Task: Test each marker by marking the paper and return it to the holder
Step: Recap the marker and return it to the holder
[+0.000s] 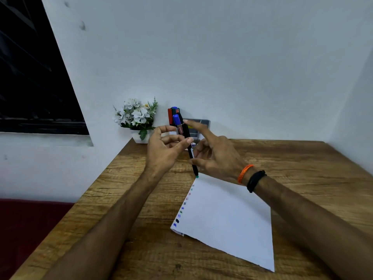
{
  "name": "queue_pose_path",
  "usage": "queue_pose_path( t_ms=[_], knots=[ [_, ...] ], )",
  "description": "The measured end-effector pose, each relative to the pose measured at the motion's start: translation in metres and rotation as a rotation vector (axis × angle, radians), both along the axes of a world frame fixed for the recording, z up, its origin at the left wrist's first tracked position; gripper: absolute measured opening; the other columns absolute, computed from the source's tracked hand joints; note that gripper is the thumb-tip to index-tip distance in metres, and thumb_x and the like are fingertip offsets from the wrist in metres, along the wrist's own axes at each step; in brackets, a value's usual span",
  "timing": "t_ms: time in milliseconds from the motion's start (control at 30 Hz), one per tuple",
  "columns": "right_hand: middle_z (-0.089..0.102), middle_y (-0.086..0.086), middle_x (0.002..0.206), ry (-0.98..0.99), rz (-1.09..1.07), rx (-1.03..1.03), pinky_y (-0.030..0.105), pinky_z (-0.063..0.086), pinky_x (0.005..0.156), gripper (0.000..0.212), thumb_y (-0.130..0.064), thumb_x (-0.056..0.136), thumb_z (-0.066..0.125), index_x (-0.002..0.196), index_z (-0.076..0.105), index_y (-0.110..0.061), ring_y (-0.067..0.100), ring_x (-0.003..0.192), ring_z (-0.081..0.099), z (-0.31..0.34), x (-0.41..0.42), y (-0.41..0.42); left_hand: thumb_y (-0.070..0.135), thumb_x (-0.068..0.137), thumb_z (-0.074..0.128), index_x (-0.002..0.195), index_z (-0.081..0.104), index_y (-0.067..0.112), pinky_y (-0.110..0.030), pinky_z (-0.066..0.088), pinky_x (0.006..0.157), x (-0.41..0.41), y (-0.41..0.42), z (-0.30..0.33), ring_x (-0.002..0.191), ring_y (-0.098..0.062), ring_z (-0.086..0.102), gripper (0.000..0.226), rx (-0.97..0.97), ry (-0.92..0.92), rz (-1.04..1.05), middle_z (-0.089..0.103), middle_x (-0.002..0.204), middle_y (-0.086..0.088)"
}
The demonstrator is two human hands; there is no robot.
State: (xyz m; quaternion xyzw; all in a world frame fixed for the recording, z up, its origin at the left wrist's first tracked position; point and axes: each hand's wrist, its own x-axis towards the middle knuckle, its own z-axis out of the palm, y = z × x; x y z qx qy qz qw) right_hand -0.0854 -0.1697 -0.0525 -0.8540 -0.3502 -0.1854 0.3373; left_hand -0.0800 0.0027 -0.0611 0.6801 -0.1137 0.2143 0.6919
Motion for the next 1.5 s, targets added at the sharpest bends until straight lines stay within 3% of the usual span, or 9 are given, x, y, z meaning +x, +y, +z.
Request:
queue_pose_path(
  t_ms=[167,267,367,500,633,1100,1367,1500],
  knots=[
    [0.071,-0.007,0.073,0.026,-0.011,0.034,0.016,0.056,0.064,0.094,-0.018,0.077,0.08,0.146,0.023,-0.049,0.001,0.065,0.067,-0.001,0.003,0.003,0.014,0.072,0.081,0.115,0.05,0.01,-0.019,0.055,0.067,0.001,0.001,0.0,0.072,-0.006,0.071,0.053,0.036,0.016,0.008,0.073,0.07,0.007],
    [0.072,-0.006,0.07,0.021,-0.022,0.091,0.021,0.057,0.066,0.09,-0.021,0.077,0.081,0.145,0.027,-0.043,0.004,0.063,0.068,0.005,0.012,0.003,0.032,0.081,0.071,0.109,0.054,0.015,-0.032,0.06,0.072,0.006,0.006,-0.007,0.079,-0.014,0.073,0.037,0.096,0.065,0.013,0.075,0.086,-0.001],
    [0.073,-0.006,0.068,-0.018,-0.06,0.15,0.025,0.059,0.069,0.085,-0.021,0.077,0.081,0.144,0.032,-0.036,0.004,0.062,0.069,0.016,0.025,0.003,0.05,0.09,0.054,0.112,0.058,0.019,-0.034,0.056,0.078,0.01,0.014,-0.023,0.091,-0.013,0.067,0.038,0.437,0.155,0.117,0.07,0.107,0.0],
    [0.073,-0.003,0.066,-0.05,-0.086,0.235,0.036,0.061,0.072,0.08,-0.017,0.079,0.078,0.143,0.034,-0.034,0.006,0.061,0.07,0.033,0.049,0.01,0.052,0.092,0.053,0.127,0.054,0.021,-0.042,0.043,0.103,0.02,0.02,-0.045,0.117,-0.015,0.052,0.047,0.978,0.226,0.108,0.058,0.129,0.0],
    [0.073,-0.003,0.066,-0.116,-0.145,0.283,0.037,0.061,0.074,0.077,-0.018,0.08,0.077,0.143,0.035,-0.028,0.007,0.061,0.07,0.05,0.078,0.02,0.059,0.094,0.041,0.138,0.047,0.026,-0.045,0.022,0.114,0.027,0.017,-0.053,0.139,-0.018,0.032,0.056,1.235,0.199,0.113,0.04,0.15,0.001],
    [0.071,-0.004,0.063,-0.223,-0.243,0.271,0.037,0.061,0.076,0.076,-0.02,0.079,0.075,0.143,0.034,-0.027,0.013,0.057,0.069,0.082,0.167,0.059,0.062,0.094,0.034,0.141,0.041,0.03,-0.045,0.016,0.116,0.035,0.019,-0.06,0.143,-0.016,0.024,0.057,1.239,0.219,0.109,0.031,0.155,0.003],
    [0.072,0.0,0.064,-0.133,-0.212,0.254,0.038,0.061,0.078,0.075,-0.016,0.08,0.075,0.142,0.033,-0.025,0.013,0.056,0.069,0.077,0.185,0.066,0.064,0.093,0.034,0.141,0.041,0.03,-0.046,0.017,0.117,0.037,0.02,-0.061,0.142,-0.016,0.024,0.059,1.243,0.22,0.109,0.031,0.155,0.003],
    [0.072,0.001,0.065,-0.083,-0.168,0.129,0.04,0.061,0.074,0.075,-0.015,0.078,0.076,0.138,0.033,-0.029,0.01,0.055,0.068,0.07,0.183,0.066,0.064,0.093,0.034,0.142,0.041,0.029,-0.046,0.017,0.117,0.036,0.021,-0.061,0.143,-0.016,0.024,0.06,1.241,0.221,0.106,0.031,0.155,0.003]
  ],
)
